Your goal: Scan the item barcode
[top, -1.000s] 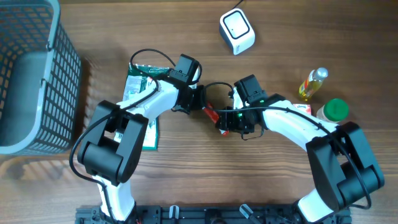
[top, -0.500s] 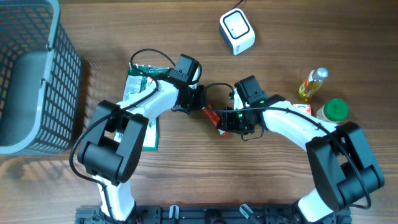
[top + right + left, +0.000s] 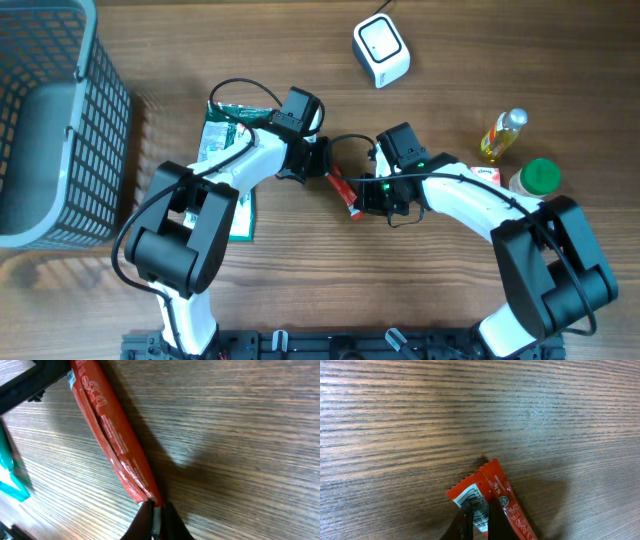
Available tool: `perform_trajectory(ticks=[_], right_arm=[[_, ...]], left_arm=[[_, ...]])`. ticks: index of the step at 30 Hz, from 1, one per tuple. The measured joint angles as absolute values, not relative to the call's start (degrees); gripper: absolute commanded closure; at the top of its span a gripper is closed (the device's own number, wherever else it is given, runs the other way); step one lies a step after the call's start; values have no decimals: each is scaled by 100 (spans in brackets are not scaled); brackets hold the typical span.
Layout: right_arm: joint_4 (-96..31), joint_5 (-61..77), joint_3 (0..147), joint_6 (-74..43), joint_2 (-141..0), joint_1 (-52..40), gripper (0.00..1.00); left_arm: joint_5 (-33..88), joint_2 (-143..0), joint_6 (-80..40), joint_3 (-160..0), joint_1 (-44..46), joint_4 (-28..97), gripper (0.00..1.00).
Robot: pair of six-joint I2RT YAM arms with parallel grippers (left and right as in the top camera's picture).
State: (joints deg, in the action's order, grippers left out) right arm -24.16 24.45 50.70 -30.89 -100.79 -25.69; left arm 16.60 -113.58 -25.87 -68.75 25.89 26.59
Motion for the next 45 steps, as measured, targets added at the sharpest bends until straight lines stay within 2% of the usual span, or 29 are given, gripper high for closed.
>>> perform_trajectory(ticks=[5,6,8,13,18,21,24,28,30,31,34,40,45], right_arm=[[-2412,2440,5070,-2950,-10079,-2565,94],[-2412,2440,5070,-2908,-10079,-2554,89],[-2414,2445,5070,-2864,-10079,-2530,68],[-2482,2532,5070,-2853,-10079,-2467,62],[-2471,2613,5054,-3138,-10082,-2471,64],[-2099,2733,4915,-3352,-10082,-2471,71],[-1717,2877,4746,-3522,-10082,-2471,81],[-1535,2958,4641,-3642,-10090,-2471,84],[-1514,2961,4630,-3664,-10092,-2471,83],[-1511,2963,4626,-3669,-10092,-2471,75],[-1516,3063,4622,-3697,-10090,-2471,67],[-1798,3426,4622,-3752,-10084,-2471,64],[-1916,3538,4571,-3760,-10090,-2471,86]], left_arm=[[1660,-11360,-2587,-6875,2589,2657,96],[1660,-11360,-2587,-6875,2589,2657,96],[1660,-11360,-2587,-6875,2589,2655,96],[1660,-11360,-2587,-6875,2589,2650,96],[1660,-11360,-2587,-6875,2589,2648,96],[1660,-11360,-2587,-6875,2589,2648,96],[1660,-11360,-2587,-6875,2589,2644,96],[1662,-11365,-2587,-6875,2589,2635,96],[1662,-11365,-2587,-6875,2589,2630,96],[1662,-11365,-2587,-6875,2589,2630,96],[1660,-11365,-2587,-6875,2589,2628,96],[1660,-11365,-2587,-6875,2589,2626,96],[1662,-11365,-2587,-6875,2589,2626,96]])
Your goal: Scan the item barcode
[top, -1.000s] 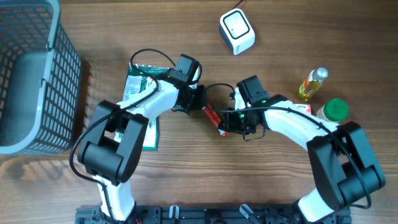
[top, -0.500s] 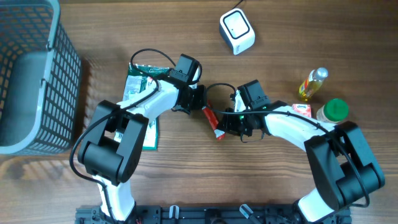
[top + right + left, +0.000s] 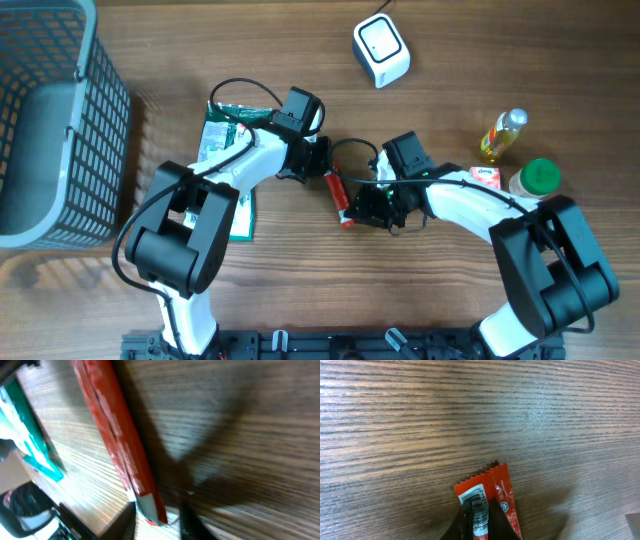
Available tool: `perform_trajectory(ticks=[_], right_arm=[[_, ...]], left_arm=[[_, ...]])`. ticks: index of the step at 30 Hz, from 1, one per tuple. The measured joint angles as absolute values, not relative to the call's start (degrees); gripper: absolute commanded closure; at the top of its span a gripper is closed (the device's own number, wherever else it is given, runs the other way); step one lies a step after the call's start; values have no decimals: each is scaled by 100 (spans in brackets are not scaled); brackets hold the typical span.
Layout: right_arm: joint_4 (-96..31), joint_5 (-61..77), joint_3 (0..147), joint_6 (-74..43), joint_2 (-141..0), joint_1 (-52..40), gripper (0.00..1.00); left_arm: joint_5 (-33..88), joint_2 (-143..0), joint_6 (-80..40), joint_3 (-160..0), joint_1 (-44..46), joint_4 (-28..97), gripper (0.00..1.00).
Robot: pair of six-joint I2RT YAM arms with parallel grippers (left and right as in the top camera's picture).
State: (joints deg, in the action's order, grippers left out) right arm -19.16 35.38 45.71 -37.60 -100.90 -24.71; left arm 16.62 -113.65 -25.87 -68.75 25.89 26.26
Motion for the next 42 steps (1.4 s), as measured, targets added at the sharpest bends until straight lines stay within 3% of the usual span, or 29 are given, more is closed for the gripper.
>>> perform_trajectory(ticks=[3,18,23,24,29,35,42], right_arm=[[-1841,3535,4508,-3771,-10099,-2471,95],[-2346,3505,4639,-3286,-10108,-2104,96],[-2705,3616,4689,-3208,-10090,-1802,47],[-2790,3640,4720,-3194,-10060,-1785,44],[-3133,3728,4790,-3168,-10016,-1785,44],[-3109,3719,4737,-3393,-10014,-1778,53],[-2075,4073,4204,-4071,-9883,-1752,59]], left_arm=[[1660,-11365,-2587,-6875,2589,2626,96],[1710,-11367,-2587,-6886,2611,2718,96],[1728,-11369,-2587,-6910,2626,2845,96],[1728,-11369,-2587,-6912,2624,2851,96],[1723,-11369,-2644,-6923,2624,2886,96],[1723,-11369,-2689,-6923,2624,2886,96],[1723,-11369,-2692,-6923,2624,2886,96]])
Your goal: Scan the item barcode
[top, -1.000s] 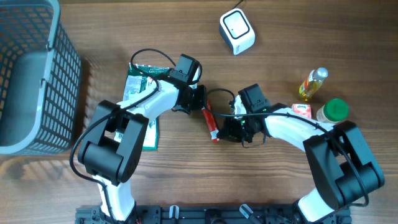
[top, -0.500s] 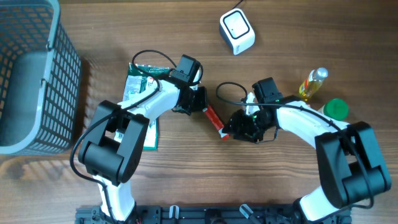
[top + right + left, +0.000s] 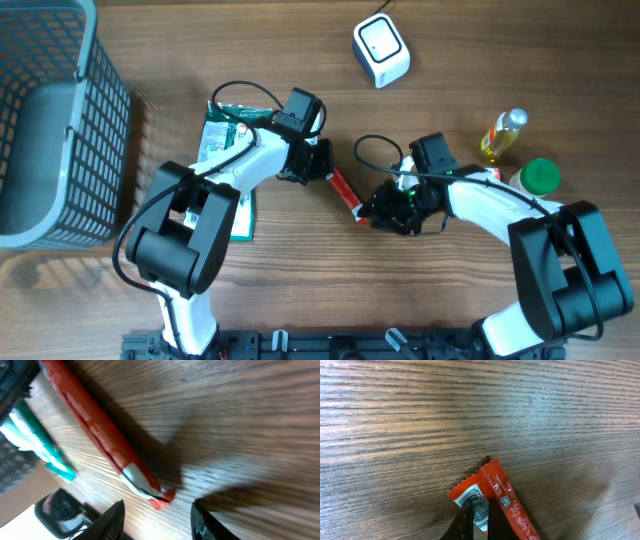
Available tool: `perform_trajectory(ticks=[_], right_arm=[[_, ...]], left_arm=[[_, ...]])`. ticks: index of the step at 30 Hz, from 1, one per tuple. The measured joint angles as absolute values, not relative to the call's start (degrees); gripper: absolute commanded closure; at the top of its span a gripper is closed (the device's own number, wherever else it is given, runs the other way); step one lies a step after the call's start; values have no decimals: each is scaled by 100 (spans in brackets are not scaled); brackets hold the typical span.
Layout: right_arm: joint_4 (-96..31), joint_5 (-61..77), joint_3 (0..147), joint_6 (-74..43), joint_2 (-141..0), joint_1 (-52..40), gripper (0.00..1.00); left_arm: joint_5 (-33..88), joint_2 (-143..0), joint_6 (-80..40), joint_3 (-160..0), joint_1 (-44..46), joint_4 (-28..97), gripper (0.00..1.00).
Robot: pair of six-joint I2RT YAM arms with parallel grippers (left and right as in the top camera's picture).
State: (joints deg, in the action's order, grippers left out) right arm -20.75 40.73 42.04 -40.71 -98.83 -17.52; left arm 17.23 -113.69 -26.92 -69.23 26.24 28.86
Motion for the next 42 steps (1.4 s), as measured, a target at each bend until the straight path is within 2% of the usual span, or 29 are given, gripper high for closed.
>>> perform_trajectory(ticks=[5,10,20,25,42], right_arm=[[-954,4377,3747,-4648,-9837,-1752,59],[-183,4475,3463,-4991,-9830,-1752,66],[338,4191,3382,-5094,-9876,-1782,77],[475,4007,3376,-5041,-9922,-1798,96],[519,3913,3376,-4825,-9939,-1806,96]], left_arm=[[1723,-11369,-2694,-6923,2624,2886,96],[1723,-11369,-2694,-6923,2624,2886,96],[1721,-11369,-2692,-6923,2624,2886,96],[1723,-11369,-2694,-6923,2624,2884,96],[1678,-11371,-2694,-7019,2423,3109,96]])
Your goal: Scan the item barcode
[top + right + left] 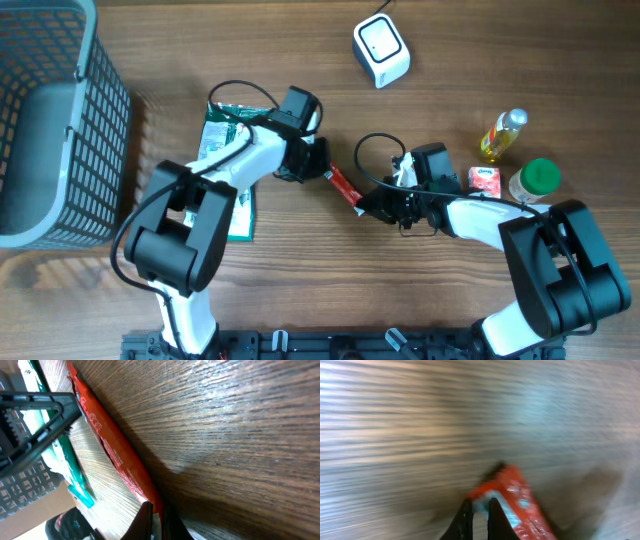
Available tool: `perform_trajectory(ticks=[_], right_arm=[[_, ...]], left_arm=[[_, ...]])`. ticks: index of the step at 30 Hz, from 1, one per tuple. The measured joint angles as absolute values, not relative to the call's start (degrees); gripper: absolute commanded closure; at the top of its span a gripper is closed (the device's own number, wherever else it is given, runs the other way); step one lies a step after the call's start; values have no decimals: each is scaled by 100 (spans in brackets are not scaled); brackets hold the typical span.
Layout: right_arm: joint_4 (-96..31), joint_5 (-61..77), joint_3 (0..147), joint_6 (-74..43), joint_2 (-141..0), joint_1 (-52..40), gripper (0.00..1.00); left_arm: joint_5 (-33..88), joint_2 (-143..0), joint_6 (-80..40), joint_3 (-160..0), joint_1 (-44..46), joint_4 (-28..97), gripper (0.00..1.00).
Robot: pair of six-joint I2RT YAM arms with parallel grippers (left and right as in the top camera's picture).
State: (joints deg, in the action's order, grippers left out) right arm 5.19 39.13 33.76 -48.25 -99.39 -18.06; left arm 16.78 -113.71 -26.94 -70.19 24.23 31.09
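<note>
A long red snack wrapper (343,188) is stretched between both grippers over the wooden table. My left gripper (325,172) is shut on its upper-left end; its wrist view is blurred, with dark fingers (466,519) pinching the red wrapper (520,505) at a white patch. My right gripper (365,207) is shut on the lower-right end. In the right wrist view the wrapper (112,445) runs up to the left from that gripper (155,515). The white scanner (381,50) stands at the back, apart from both.
A grey mesh basket (50,120) fills the left side. A green packet (215,140) lies under the left arm. At the right stand a yellow bottle (503,133), a small red-and-white box (484,177) and a green-lidded jar (540,177).
My right gripper, then open wide around the wrapper's lower end, is now shut on it. The left gripper still pinches the other end, and its view has gone blurred.
At first both grippers were shut on the ends of the red wrapper. Then the right one stood open at its end and the wrapper lay more upright. It was open wider after that, and now it grips the end again.
</note>
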Motion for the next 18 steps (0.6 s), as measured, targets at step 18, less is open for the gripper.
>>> perform_trajectory(ticks=[18], right_arm=[[523,3909,3376,-4766,-9939,-1806,96]], left_arm=[[362,-10252,-2558,-7524,934,3684,96]])
